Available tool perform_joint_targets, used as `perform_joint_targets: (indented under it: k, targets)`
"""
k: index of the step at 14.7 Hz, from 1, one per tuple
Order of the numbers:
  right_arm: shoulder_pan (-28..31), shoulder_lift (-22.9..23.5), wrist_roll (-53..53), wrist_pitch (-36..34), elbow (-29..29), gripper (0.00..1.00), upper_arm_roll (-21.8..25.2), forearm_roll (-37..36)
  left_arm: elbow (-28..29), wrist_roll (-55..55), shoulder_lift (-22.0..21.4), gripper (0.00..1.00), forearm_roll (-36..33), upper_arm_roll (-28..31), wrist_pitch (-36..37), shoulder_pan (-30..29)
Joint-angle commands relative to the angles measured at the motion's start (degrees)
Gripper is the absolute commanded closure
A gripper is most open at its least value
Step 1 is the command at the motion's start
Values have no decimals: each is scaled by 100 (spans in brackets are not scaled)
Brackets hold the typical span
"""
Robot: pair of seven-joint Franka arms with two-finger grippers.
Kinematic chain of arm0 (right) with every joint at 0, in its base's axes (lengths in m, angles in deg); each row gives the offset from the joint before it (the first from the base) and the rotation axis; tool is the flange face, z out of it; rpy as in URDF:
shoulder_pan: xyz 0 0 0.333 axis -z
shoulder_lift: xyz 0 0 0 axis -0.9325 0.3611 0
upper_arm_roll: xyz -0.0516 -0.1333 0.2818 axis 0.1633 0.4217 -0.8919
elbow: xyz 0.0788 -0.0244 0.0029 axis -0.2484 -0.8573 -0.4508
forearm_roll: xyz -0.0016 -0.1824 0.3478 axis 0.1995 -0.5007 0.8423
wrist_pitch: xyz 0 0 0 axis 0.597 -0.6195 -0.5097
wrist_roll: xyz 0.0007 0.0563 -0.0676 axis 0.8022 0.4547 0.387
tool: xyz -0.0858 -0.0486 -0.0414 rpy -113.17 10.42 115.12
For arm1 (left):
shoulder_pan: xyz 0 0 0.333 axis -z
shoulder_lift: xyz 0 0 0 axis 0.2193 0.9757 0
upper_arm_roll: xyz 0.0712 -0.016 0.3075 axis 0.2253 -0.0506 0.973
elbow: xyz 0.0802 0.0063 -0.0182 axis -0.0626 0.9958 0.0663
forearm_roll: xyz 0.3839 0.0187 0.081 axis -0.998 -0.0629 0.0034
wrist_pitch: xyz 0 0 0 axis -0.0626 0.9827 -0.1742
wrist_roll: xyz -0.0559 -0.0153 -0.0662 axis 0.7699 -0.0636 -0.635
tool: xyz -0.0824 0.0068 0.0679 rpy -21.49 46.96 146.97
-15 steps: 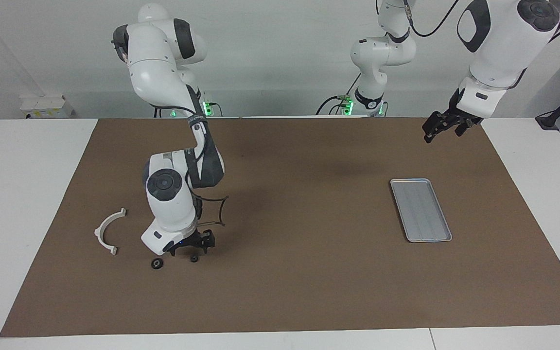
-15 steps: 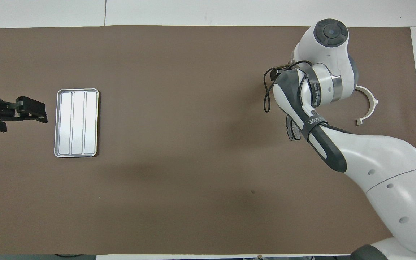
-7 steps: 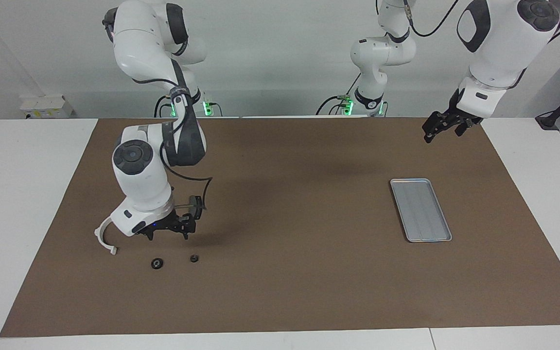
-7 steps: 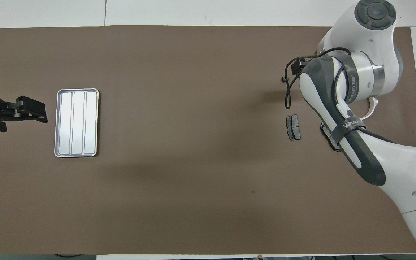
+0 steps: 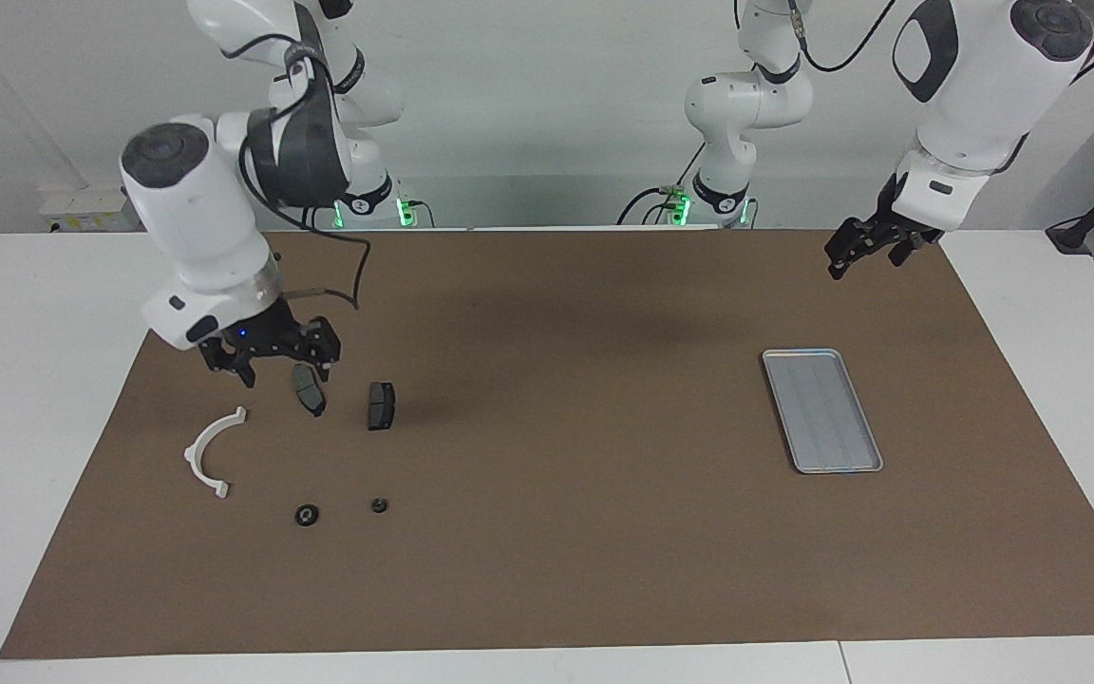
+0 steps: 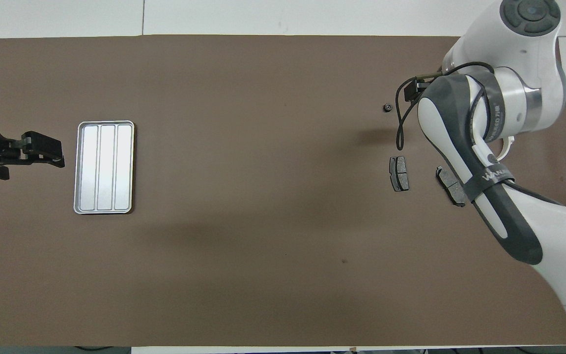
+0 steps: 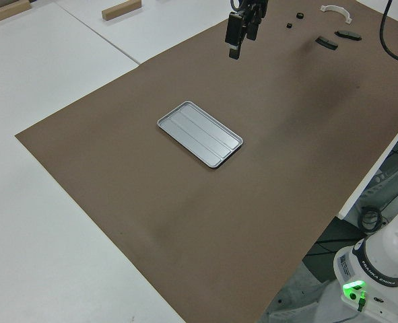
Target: Place bearing gear from tray to pile
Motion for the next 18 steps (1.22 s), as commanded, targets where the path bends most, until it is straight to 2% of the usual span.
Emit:
perform_joint_targets:
  k: [1, 5, 9, 16, 18]
  targets:
    - [77, -881, 113, -361, -516, 0, -77, 173, 57, -43, -102, 0, 64, 47, 10, 36]
    - [68, -1558, 87, -1266, -482, 0, -77, 287, 57, -43, -102, 0, 64, 47, 10, 36]
    - [68, -1674, 78, -1953, -350, 0, -77, 287, 57, -43, -102, 0, 64, 47, 10, 36]
    - [77, -1612, 69, -1857, -332, 0, -68, 138, 57, -43, -102, 0, 64, 47, 10, 36]
    - [42, -1603, 69, -1639, -332, 0, -68, -46, 57, -43, -102, 0, 64, 47, 10, 36]
